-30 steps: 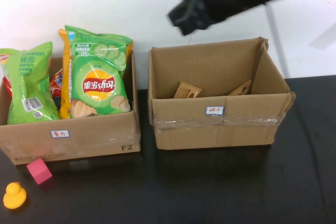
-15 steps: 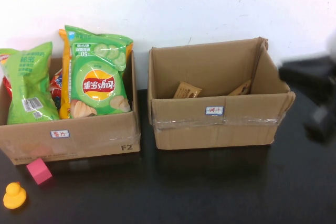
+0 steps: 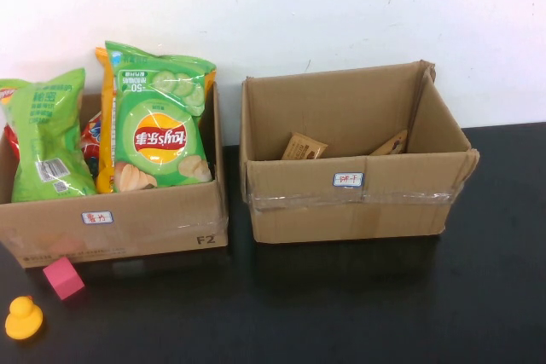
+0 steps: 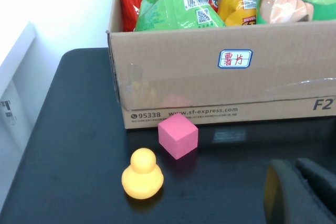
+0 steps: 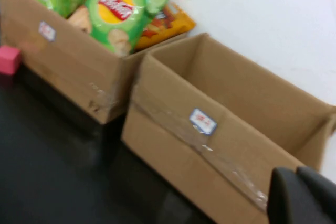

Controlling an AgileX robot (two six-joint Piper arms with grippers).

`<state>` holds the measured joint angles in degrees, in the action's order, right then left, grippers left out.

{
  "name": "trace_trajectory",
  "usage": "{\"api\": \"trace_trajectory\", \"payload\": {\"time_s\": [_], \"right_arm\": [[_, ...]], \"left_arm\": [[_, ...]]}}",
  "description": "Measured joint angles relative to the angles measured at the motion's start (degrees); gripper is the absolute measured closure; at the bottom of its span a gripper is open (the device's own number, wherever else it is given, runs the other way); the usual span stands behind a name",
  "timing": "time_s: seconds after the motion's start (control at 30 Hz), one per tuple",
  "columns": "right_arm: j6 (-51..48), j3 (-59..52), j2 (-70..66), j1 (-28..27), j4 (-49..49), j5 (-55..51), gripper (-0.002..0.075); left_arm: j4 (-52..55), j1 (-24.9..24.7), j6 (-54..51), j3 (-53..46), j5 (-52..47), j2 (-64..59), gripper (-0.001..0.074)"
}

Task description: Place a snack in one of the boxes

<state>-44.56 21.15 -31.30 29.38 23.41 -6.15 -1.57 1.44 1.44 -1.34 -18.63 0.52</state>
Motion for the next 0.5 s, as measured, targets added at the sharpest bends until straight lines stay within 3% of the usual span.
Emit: {"api": "trace_trajectory", "payload": {"time_s": [0.13,0.5], "right_arm": [[0.1,-8.3,6.5,-1.6,1.2,7.9,0.0725],[0.3,-22.7,25.6,-22.4,4.8,11.9,0.0725]], "left_arm": [[0.0,0.0,0.1,0.0,0.0,0.0,0.0736],[0.0,0.0,0.1,0.0,0.0,0.0,0.0736]]}}
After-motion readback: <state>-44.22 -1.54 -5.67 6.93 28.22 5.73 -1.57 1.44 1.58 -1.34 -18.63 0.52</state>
